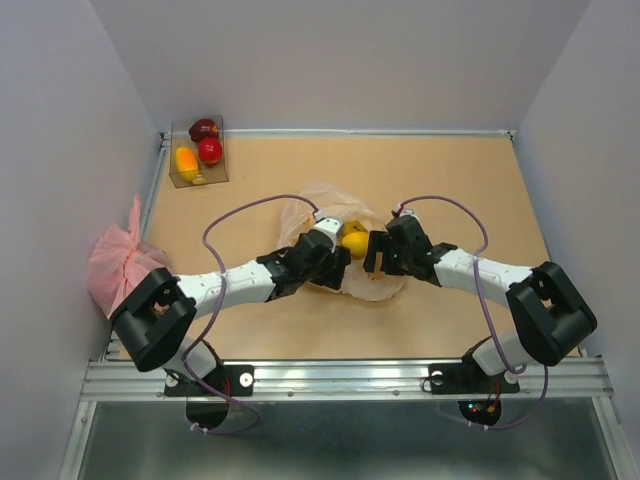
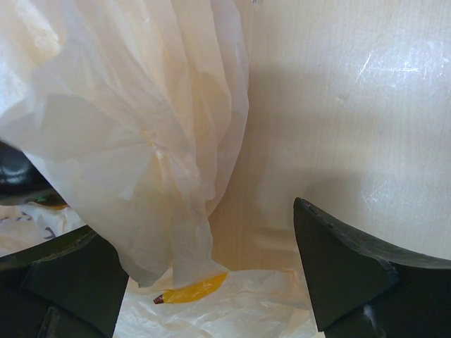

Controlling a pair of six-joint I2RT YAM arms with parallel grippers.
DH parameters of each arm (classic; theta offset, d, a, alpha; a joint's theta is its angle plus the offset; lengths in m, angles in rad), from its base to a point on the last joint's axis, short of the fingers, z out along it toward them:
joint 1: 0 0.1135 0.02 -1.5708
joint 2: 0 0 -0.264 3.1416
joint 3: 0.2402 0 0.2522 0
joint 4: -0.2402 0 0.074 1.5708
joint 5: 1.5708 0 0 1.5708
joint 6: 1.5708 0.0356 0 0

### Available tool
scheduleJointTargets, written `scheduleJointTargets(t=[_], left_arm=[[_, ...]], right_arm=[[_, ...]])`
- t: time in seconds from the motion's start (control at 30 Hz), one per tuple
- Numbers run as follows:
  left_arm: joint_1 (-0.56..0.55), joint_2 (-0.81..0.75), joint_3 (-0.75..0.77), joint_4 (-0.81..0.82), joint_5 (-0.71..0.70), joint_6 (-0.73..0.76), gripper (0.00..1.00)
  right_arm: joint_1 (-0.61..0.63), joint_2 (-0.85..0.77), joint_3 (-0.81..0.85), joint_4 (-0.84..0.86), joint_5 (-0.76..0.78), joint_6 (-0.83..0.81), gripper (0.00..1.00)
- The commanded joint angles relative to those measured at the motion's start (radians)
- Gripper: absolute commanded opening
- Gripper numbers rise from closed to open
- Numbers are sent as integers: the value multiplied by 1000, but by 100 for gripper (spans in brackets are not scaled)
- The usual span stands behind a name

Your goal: Untie the knot of the plastic bag and take out the fruit

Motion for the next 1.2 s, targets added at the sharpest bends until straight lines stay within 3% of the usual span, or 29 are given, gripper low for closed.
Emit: scheduleJointTargets(t=[0.0, 0.1, 0.33, 0.63, 0.83, 0.97, 1.03, 1.1, 1.17], left_arm=[[-6, -130, 55, 62, 0, -40, 86], [-6, -145, 89, 58, -32, -63, 92], [-5, -21, 226, -28, -139, -179, 93], [-1, 123, 274, -126, -187, -267, 89], [-1, 217, 314, -123, -178, -239, 82], [-1, 234, 340, -117, -190, -222, 67], [-1, 224, 345, -120, -185, -222, 51], [-1, 189, 342, -123, -184, -222, 43], [-1, 137, 348, -132, -182, -219, 40]], right_arm=[[-1, -14, -21, 10, 16, 8, 92], [-1, -17, -29, 11, 18, 11, 92], [-1, -19, -26, 11, 13, 14, 92], [-1, -27, -30, 11, 7, 19, 92], [-1, -17, -34, 16, 4, 19, 91], [-1, -11, -34, 21, 8, 20, 92], [-1, -10, -34, 22, 7, 22, 91], [-1, -13, -35, 21, 11, 20, 91], [-1, -14, -38, 21, 16, 22, 91]])
